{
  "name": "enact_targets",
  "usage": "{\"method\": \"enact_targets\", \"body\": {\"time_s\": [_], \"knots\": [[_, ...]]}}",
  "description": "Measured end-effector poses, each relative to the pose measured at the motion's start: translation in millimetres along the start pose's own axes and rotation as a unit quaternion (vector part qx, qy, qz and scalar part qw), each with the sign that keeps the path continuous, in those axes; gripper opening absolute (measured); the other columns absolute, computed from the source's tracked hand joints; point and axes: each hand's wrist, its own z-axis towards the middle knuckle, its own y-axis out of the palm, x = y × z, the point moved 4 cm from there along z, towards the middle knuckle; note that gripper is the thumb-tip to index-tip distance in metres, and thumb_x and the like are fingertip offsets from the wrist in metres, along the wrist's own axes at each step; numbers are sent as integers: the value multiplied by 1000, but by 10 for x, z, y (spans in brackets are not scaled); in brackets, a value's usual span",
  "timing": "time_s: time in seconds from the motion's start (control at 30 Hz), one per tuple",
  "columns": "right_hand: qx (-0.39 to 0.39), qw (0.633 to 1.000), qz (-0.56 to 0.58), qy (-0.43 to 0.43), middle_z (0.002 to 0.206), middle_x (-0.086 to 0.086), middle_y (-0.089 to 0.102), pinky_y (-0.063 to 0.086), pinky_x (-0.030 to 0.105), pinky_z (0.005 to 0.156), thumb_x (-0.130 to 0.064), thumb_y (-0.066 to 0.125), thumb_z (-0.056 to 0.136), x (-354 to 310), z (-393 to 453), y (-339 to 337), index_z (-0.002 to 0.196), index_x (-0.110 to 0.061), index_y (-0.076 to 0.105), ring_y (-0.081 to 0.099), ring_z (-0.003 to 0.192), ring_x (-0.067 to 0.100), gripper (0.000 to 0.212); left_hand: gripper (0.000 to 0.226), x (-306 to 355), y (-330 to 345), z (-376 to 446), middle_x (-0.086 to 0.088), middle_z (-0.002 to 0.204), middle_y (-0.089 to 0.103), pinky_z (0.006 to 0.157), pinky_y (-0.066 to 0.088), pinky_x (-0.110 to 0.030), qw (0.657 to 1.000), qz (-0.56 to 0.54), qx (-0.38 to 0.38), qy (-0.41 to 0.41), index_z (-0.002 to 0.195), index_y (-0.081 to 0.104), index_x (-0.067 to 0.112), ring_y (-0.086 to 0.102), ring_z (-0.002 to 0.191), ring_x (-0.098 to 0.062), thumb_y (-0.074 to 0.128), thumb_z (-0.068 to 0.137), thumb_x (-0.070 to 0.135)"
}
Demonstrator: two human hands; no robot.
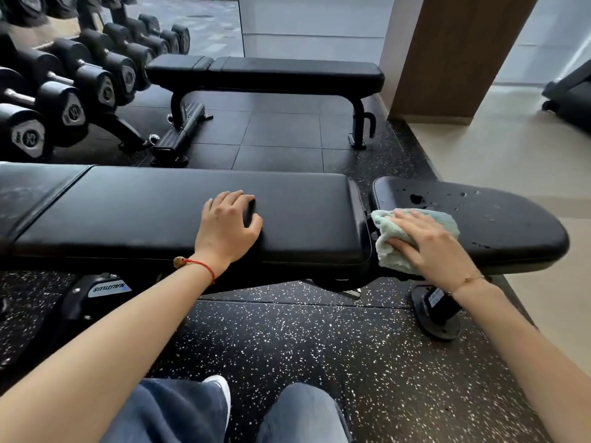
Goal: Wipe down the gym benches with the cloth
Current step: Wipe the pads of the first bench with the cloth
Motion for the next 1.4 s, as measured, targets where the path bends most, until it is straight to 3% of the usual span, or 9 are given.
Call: {"method": "enact_targets", "body": {"time_s": [0.3,0.57,0.67,0.77,0.93,1.1,1.17,1.3,1.4], "knots": [[-54,995,-35,83,154,5,33,13,46,118,-43,48,92,124,610,222,140,-23,44,26,142,28,52,58,185,-9,-82,-11,132,61,109,37,-45,1000,24,-9,-7,123,63,10,51,127,-30,40,81,44],[-21,998,41,52,150,-17,24,2,33,121,-34,52,95,-17,-235,-34,145,-35,31,14,143,5,55,62,1174,365,165,-8,152,41,121,17,-45,993,-39,-87,76,145,44,14,30,144,-26,45,89,41],[5,989,43,139,153,-1,33,11,39,120,-38,47,97,294,191,13,146,-23,35,23,144,20,53,63,1381,524,228,-10,159,29,122,6,-46,988,-47,-118,88,150,34,13,18,149,-26,44,94,39],[-35,975,-19,219,156,7,27,13,43,119,-42,43,96,442,821,136,147,-22,31,22,143,31,56,64,1427,644,258,-10,160,26,122,4,-50,986,-48,-134,84,151,32,12,14,149,-27,41,95,40],[-65,991,-76,83,155,-1,29,12,47,119,-55,33,83,59,592,219,143,-32,40,21,144,26,65,68,1424,701,275,-12,156,32,120,7,-55,986,-49,-132,84,147,38,10,19,147,-30,35,88,43],[-38,996,56,67,150,-20,21,2,28,120,-41,47,96,129,85,-44,143,-39,30,11,142,3,49,69,1433,725,268,-12,155,34,120,7,-55,988,-45,-121,80,146,39,9,20,147,-29,33,86,42],[-24,992,79,92,150,-14,27,5,30,120,-33,50,97,380,318,-34,145,-30,33,17,143,10,51,67,1438,724,265,-11,154,37,120,9,-55,991,-45,-105,73,144,42,10,23,146,-29,36,86,42],[-53,989,5,135,156,2,28,8,41,120,-42,40,96,785,1079,160,146,-25,35,19,145,27,53,67,1456,730,261,-9,150,43,119,16,-55,993,-39,-82,70,140,48,12,29,143,-28,33,84,45],[-66,993,-16,91,155,2,31,9,47,119,-52,31,86,680,1194,243,144,-24,39,21,144,27,65,64,1456,706,261,-6,150,43,120,16,-52,994,-46,-80,60,139,49,15,30,143,-24,36,84,45]]}}
